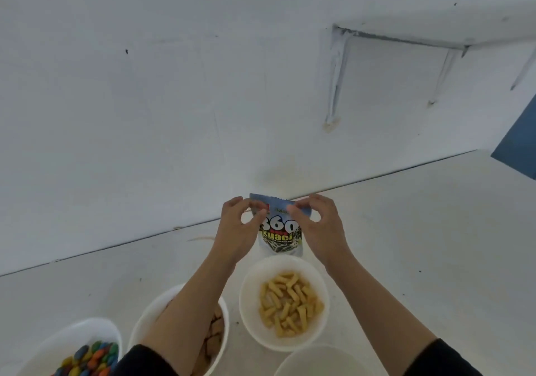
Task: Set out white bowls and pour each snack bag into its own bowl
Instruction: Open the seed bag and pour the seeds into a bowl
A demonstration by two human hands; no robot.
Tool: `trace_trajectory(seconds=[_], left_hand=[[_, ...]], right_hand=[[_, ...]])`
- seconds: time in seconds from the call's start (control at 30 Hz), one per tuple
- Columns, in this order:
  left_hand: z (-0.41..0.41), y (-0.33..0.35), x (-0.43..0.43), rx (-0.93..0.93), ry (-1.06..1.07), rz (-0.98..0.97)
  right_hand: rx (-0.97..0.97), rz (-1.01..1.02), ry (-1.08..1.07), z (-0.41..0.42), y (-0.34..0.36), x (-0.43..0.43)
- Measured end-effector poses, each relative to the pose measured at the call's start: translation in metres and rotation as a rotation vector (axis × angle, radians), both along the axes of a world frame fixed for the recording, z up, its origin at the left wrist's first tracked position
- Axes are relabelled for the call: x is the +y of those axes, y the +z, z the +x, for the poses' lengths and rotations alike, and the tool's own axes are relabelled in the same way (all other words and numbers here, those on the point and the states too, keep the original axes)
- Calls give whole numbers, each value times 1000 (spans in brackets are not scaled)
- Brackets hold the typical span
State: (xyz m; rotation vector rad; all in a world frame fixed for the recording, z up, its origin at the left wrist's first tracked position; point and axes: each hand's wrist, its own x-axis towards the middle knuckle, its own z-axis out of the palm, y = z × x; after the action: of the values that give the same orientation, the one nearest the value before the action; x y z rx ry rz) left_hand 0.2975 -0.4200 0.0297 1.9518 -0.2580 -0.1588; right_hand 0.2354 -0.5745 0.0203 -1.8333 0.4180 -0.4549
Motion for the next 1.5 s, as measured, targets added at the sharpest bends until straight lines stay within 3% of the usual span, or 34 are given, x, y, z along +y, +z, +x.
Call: trace_trajectory(seconds=[0.17,0.4,0.63,0.87,1.13,1.27,1.5], left_hand=[[16,-13,-20,-27,20,-73],[8,-3,-12,4,85,-191],[-9,56,40,-184,157,-261],[-48,112,147,-305,279,-225],[-121,139,309,-388,475,-156],[-166,132,397,-410,572,-34],[-240,78,507,-377,755,44]], right_hand=[[-12,161,28,13,-17,-6],[-90,231,11,12,-10,2],[-323,204,183,8,44,41],[-423,160,354,-2,99,136],[-406,225,606,-35,129,296],[-321,300,762,-59,122,379],[-194,255,925,-99,78,495]])
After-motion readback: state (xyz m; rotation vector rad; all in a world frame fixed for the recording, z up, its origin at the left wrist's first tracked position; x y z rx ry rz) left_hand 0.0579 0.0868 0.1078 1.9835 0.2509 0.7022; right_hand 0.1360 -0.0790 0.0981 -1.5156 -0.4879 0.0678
